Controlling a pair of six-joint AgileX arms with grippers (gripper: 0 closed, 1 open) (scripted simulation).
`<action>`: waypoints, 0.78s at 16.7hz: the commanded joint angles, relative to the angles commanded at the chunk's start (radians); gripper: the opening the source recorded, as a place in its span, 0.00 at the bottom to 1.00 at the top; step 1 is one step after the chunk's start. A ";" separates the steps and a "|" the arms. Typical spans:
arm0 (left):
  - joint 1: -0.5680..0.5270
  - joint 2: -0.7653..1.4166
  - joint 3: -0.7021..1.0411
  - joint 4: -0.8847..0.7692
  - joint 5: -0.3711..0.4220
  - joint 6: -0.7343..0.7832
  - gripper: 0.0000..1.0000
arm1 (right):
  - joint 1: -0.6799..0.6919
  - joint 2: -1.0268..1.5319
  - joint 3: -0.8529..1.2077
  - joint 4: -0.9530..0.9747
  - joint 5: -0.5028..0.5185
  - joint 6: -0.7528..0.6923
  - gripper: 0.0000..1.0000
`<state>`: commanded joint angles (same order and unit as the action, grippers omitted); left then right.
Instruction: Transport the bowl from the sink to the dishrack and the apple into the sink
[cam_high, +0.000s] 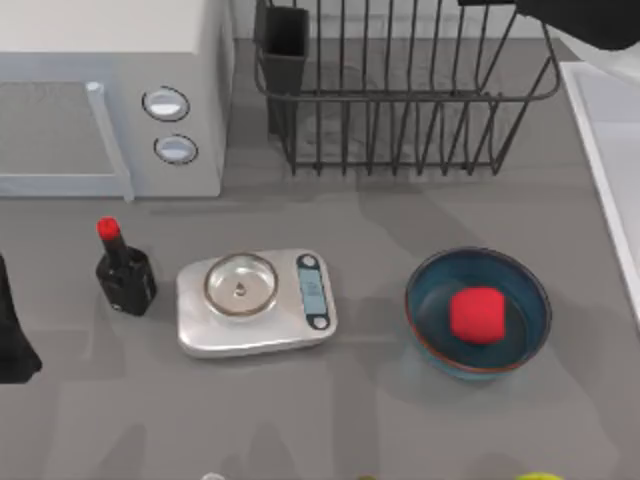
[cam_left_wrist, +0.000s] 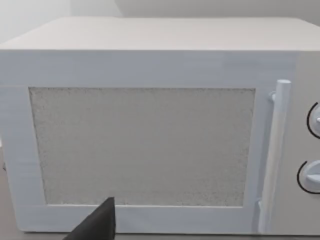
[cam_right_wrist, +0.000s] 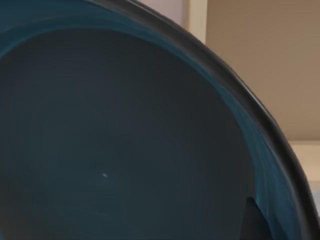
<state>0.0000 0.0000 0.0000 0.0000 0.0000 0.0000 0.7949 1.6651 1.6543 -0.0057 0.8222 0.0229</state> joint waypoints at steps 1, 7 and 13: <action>0.000 0.000 0.000 0.000 0.000 0.000 1.00 | 0.000 0.000 0.000 0.000 0.000 0.000 0.00; 0.000 0.000 0.000 0.000 0.000 0.000 1.00 | -0.023 0.049 -0.028 0.067 -0.013 0.000 0.00; 0.000 0.000 0.000 0.000 0.000 0.000 1.00 | -0.096 0.238 -0.178 0.423 -0.083 -0.001 0.00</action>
<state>0.0000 0.0000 0.0000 0.0000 0.0000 0.0000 0.6992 1.9027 1.4763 0.4174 0.7390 0.0218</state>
